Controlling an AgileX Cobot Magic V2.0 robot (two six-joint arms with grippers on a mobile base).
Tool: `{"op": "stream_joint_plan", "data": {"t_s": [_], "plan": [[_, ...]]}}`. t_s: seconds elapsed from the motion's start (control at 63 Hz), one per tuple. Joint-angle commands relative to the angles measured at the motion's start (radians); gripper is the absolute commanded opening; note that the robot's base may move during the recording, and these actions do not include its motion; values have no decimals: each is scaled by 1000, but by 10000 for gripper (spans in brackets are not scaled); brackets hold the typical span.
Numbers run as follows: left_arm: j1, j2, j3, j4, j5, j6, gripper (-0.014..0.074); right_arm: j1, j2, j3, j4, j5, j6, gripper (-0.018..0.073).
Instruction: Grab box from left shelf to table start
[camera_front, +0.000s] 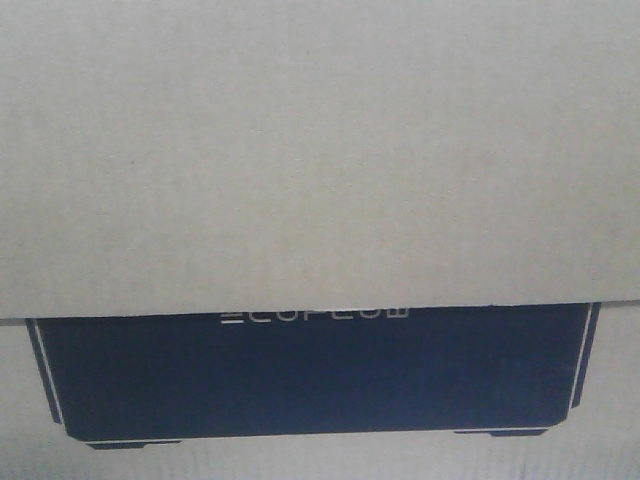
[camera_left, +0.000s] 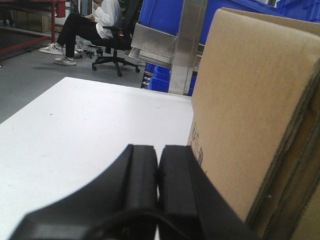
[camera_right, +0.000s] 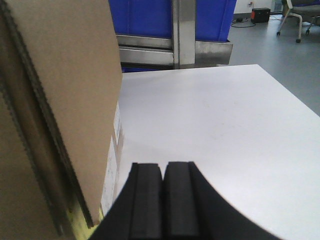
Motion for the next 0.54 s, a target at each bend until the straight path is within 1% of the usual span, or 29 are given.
{"op": "stream_joint_plan", "data": {"t_s": [0.0, 0.524], "plan": [[1, -9, 29, -10, -88, -6, -12, 2, -4, 1, -10, -94, -1, 56], [1, -9, 29, -10, -88, -6, -12, 2, -4, 1, -10, -94, -1, 56]]}}
